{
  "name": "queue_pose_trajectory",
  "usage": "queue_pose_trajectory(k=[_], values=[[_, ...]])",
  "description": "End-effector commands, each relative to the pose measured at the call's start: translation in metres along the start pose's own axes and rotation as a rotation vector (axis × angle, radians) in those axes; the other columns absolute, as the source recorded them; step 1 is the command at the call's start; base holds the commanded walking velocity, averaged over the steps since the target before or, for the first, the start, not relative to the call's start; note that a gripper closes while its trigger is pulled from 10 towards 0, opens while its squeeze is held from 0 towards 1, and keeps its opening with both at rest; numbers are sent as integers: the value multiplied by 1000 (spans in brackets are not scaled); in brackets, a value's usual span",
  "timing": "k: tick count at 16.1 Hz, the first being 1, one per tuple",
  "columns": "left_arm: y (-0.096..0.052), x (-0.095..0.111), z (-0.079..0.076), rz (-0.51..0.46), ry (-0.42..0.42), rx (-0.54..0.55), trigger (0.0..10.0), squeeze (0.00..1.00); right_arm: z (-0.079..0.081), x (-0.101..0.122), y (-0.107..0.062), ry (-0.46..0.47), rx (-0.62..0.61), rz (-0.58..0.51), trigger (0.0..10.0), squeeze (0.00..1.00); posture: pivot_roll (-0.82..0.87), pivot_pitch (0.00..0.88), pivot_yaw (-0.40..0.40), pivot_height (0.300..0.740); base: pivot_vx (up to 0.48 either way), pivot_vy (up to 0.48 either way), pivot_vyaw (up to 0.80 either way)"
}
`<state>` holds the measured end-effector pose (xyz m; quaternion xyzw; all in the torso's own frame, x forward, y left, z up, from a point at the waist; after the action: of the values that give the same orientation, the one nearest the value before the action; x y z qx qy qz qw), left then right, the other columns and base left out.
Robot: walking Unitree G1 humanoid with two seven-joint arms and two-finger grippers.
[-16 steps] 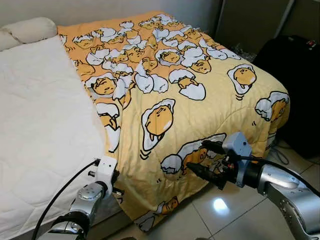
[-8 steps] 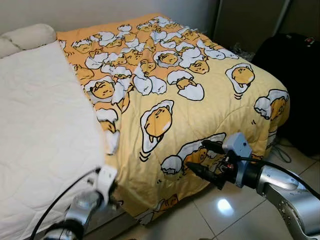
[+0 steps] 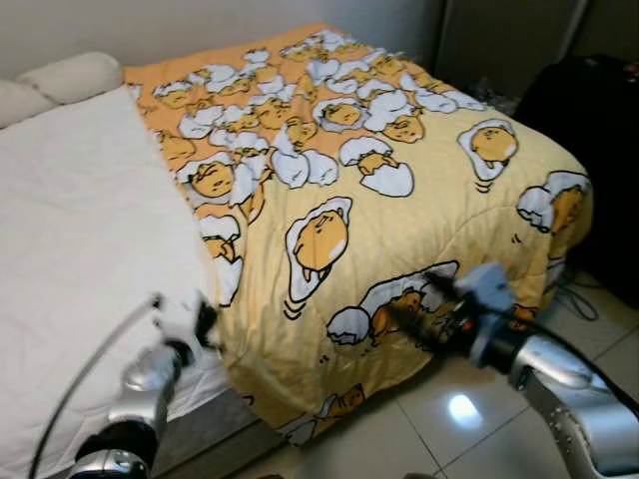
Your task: Clean up the room
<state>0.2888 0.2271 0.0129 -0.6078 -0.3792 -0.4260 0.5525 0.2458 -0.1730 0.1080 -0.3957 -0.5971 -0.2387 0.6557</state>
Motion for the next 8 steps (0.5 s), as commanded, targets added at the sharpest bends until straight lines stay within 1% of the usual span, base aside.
queue_pose_trajectory(k=[1,2,3,4,5,6,7,8], values=[[1,16,8,-69,-33,60,10000,1000,-10,3,1,6,-90,-36,10000,0,-162,0,113,740,0,0,0],[4,44,-1,-167,1,42,10000,878,-26,-2,0,32,-281,-50,10000,0,-135,0,91,740,0,0,0],[3,60,-12,-221,82,5,10000,796,-36,-5,-1,58,-407,-58,10000,0,-126,0,85,740,0,0,0],[3,70,-21,-254,79,-17,10000,788,-41,-8,-1,106,-481,-53,10000,0,-124,0,80,740,0,0,0],[0,80,-29,-294,61,-22,10000,757,-44,-8,2,90,-520,-47,10000,0,-113,0,75,740,0,-450,0],[-1,84,-35,-313,67,-35,10000,753,-45,-6,7,70,-541,-46,10000,0,-104,0,69,740,0,-480,0],[-3,85,-40,-309,89,-43,10000,749,-48,-6,8,70,-580,-57,10000,0,-92,0,63,740,0,-480,0],[-6,83,-41,-303,91,-40,10000,753,-47,-8,10,67,-597,-53,10000,0,-83,0,58,740,0,-480,0]])
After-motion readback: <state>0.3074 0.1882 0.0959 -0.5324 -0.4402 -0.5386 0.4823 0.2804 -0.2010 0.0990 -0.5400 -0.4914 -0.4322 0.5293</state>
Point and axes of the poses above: a point about 5 cm out from each wrist's last joint towards the gripper, its own y axis pointing out of the wrist towards the gripper, its own x axis along the axis of the wrist's last joint, z = x × y, the point moved 1 cm from there along y, pointing out of the wrist towards the gripper, and after that the axes turned 4 degrees about -y, right-handed, at the moved point
